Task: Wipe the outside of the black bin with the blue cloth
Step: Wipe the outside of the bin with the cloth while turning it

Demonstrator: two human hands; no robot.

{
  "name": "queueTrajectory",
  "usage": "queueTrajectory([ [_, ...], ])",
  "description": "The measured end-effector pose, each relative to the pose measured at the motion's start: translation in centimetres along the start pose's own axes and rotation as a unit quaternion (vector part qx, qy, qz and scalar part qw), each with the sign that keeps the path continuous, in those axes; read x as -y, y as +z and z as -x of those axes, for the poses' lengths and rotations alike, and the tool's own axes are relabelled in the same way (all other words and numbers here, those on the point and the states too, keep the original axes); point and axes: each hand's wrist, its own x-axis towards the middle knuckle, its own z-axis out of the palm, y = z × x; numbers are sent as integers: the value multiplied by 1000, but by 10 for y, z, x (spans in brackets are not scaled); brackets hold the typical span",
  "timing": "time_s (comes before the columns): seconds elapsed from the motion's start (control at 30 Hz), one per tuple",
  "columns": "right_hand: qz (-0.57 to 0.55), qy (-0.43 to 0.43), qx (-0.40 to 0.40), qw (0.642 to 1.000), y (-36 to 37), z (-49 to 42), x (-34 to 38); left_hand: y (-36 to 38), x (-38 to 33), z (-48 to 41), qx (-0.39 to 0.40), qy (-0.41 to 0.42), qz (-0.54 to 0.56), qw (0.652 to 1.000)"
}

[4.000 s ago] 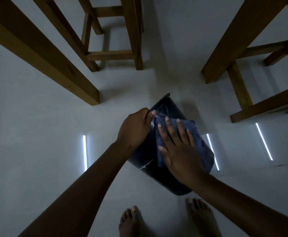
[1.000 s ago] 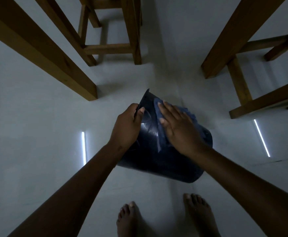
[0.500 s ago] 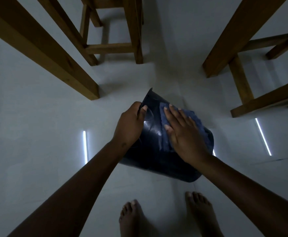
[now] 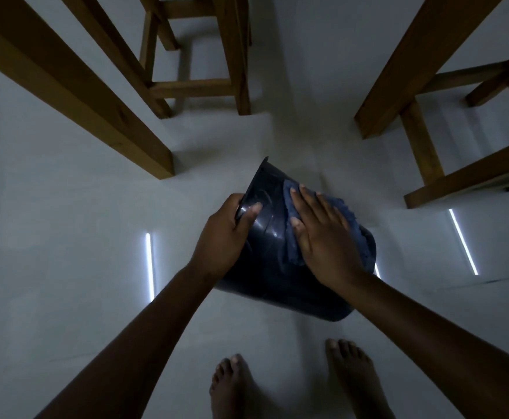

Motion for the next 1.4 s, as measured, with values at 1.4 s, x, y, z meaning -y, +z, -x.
queueTrajectory([
  [1.4,69,18,-26,997,3,9,4,5,-7,-25,-18,28,-68,997],
])
